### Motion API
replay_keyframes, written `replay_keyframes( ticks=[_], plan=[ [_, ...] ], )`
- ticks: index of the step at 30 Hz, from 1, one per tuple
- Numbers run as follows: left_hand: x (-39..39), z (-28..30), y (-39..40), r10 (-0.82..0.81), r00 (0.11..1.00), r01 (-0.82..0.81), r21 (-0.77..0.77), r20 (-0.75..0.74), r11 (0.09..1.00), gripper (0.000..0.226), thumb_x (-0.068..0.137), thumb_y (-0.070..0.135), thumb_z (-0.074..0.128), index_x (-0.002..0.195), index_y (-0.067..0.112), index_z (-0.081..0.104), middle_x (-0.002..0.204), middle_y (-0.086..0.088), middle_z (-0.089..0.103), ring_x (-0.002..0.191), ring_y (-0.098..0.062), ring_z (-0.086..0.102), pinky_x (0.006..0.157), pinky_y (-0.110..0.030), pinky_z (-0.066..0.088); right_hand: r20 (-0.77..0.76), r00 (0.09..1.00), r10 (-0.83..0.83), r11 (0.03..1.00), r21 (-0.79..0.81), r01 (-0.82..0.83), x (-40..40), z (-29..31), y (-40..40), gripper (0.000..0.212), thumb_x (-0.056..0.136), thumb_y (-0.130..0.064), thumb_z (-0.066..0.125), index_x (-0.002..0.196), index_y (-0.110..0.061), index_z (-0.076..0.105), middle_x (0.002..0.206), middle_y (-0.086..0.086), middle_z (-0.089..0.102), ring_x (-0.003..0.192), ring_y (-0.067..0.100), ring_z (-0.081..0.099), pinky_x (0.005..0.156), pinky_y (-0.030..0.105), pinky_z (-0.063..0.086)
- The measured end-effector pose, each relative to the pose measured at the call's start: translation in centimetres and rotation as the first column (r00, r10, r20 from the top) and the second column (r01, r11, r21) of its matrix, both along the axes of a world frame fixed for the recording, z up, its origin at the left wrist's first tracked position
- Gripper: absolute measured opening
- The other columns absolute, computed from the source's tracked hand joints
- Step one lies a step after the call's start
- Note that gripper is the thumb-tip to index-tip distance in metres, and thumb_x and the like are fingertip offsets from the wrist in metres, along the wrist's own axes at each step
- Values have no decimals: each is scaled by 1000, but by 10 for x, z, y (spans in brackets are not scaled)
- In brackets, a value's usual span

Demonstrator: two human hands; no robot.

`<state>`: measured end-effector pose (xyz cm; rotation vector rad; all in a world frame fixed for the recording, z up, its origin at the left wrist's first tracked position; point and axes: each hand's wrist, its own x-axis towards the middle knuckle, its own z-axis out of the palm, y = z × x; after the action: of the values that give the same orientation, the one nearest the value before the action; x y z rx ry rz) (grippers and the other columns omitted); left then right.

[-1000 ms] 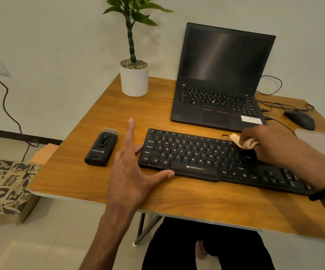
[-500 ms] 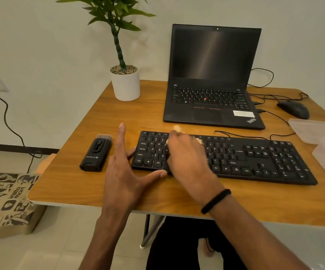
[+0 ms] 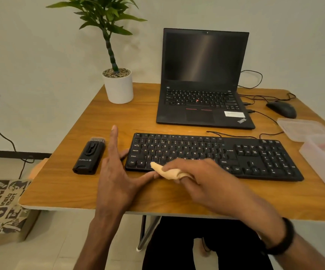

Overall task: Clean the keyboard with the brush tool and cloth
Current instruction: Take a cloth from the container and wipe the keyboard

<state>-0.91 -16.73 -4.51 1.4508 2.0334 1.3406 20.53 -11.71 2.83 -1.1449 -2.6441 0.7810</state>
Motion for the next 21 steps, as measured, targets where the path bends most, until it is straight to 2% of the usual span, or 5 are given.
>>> replay_keyframes(
  ticks=[7,12,16,18,21],
  plan=[
    [2,4,-1,13,1000,-13,-9,23,1000,150,49,57,94,156,57,-11,140,-2,62,137,-22,51,115,-50,41,-124,897,-425,868,225,443,72,22,37,46,102,-18,59,142,-39,53,112,-16,63,80,-5,53,60,10,34],
    [4,7,-3,17,1000,-16,-22,24,1000,149,50,57,93,157,56,-10,140,-2,63,136,-23,52,114,-50,42,-3,897,-442,883,174,436,79,5,26,46,102,-19,59,144,-34,52,122,-1,68,79,-1,56,55,11,41],
    [5,7,-3,28,1000,-28,-23,9,999,149,50,56,94,156,58,-10,139,-3,63,134,-24,53,112,-53,43,-84,942,-326,923,189,336,49,-24,-16,49,103,-17,55,148,-35,48,146,-10,55,125,3,54,104,10,35],
    [6,7,-3,37,999,-37,-25,-2,999,149,50,55,94,156,58,-10,140,-4,63,134,-26,53,112,-54,44,-170,957,-234,963,94,252,37,-36,-35,47,105,-22,52,149,-39,47,147,-18,53,130,-3,49,110,15,37],
    [8,8,-3,48,999,-48,-3,-20,999,147,48,58,91,157,56,-8,145,-5,57,137,-25,50,112,-53,44,-418,850,-320,936,-277,216,31,-41,-44,31,104,-31,57,130,-47,62,115,-22,69,102,-2,63,87,21,52]
  ],
)
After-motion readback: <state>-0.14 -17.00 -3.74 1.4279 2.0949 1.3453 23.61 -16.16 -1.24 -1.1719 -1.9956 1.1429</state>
